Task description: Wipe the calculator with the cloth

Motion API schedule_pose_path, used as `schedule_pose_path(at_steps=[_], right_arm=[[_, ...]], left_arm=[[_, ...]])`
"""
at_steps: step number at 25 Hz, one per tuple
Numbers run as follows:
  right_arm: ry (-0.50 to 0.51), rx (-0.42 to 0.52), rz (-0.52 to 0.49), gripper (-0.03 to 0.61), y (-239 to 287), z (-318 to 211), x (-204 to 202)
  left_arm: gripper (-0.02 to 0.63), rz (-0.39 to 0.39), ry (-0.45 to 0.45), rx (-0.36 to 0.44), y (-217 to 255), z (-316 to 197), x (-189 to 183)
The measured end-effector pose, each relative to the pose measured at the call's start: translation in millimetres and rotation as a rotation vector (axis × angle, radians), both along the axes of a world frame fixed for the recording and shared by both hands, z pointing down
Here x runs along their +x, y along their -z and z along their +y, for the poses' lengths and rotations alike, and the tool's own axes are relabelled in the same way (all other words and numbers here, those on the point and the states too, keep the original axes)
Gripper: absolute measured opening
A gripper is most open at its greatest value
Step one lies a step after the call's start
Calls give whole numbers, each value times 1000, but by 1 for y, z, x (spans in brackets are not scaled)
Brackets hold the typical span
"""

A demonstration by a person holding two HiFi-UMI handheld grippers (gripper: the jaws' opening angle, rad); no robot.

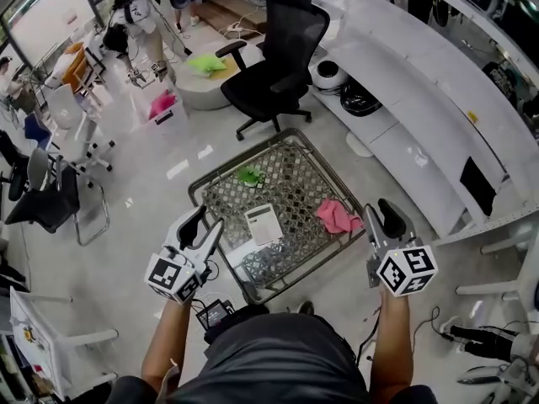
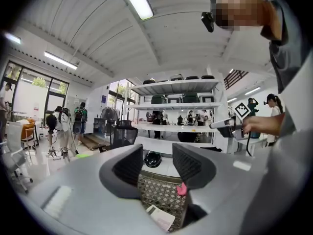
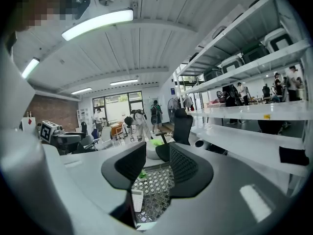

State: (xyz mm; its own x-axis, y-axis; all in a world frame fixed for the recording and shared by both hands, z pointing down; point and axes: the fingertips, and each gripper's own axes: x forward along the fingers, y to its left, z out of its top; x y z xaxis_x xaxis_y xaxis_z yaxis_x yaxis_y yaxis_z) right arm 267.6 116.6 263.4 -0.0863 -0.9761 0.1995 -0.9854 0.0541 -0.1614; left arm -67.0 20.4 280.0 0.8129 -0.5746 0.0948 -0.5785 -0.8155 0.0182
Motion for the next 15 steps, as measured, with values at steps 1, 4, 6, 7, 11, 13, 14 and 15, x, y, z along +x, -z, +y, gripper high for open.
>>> schedule_pose_path(at_steps=[1,4,6,7,11,13,14,15], right_arm=[[-13,-1,4,129,0,-3,-3],[-49,-9,11,129,-3,-11,-11],[-73,-12,15,129,-3,-15,-16],[-85,-13,17,129,-3,-17,-18],[-134,-18,37,129,-1,-24,-25],[-157,-29,45,129,-5,-26,-24],[-167,-38,45,129,-9,-27,-23],[-174,-51,42,129,-15,-28,-22]], left_arm=[[212,1,-13,0,-1,-7,-2],[212,14,-47,-16,-6,-25,-9],[212,12,-69,-26,-10,-34,-13],[212,8,-83,-27,-12,-38,-15],[212,23,-135,-29,-17,-57,-18],[212,21,-163,-45,-19,-63,-15],[212,13,-175,-46,-22,-66,-15],[212,10,-180,-45,-26,-70,-16]])
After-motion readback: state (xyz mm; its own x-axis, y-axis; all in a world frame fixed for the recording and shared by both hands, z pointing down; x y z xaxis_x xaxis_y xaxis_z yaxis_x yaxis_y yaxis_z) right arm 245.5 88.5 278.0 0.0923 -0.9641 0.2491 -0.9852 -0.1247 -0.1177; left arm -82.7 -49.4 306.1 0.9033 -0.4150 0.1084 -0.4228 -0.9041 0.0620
